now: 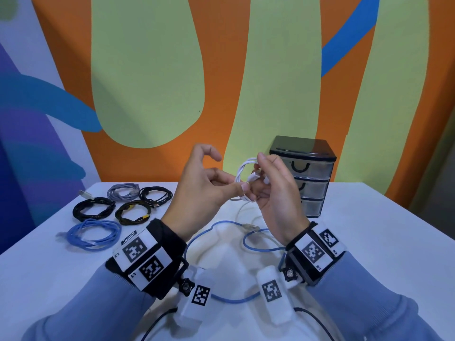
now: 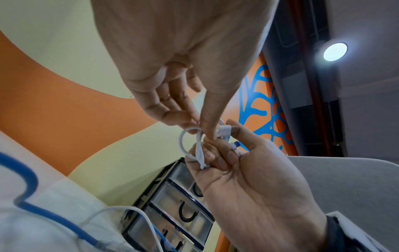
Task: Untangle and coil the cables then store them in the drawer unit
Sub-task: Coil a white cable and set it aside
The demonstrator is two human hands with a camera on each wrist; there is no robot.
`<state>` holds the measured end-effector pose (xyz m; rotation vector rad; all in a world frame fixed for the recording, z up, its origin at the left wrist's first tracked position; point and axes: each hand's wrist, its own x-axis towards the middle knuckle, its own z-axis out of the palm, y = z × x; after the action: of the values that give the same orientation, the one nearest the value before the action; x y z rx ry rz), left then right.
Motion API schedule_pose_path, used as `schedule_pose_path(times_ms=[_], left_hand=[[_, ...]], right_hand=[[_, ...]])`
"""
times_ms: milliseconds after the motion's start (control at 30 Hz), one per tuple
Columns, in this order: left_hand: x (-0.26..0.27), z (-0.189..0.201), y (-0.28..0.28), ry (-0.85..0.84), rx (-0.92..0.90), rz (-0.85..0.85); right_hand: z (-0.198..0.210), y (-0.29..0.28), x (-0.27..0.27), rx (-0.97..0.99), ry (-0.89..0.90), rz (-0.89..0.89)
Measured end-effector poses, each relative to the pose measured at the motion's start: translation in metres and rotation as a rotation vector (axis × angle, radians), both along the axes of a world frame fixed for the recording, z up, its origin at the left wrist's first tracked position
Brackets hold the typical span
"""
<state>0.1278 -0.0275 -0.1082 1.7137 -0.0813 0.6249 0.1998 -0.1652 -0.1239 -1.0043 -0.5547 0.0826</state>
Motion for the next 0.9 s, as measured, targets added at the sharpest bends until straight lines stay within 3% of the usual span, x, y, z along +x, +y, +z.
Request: schedule_pose_path(times_ms=[267, 500, 667, 900], left_hand=[[0.005, -0.004, -0.001, 0.237, 0.029, 0.048], [0.006, -0.001, 0.009, 0.351, -0.334, -0.222], [0.008, -0.004, 0.007, 0.337, -0.540, -0.314], [0.015, -0.009, 0.007, 0.135, -0.604, -0.103]], right_hand=[[-0.003, 0.001, -0.005, -0.107, -0.128, 0.047], [-0.006, 0.002, 0.005, -0.150, -0.136, -0.134], [-0.007, 0.001, 0.009, -0.087, -0.055, -0.102], [-0.006, 0.004, 0.010, -0.055, 0.011, -0.032]])
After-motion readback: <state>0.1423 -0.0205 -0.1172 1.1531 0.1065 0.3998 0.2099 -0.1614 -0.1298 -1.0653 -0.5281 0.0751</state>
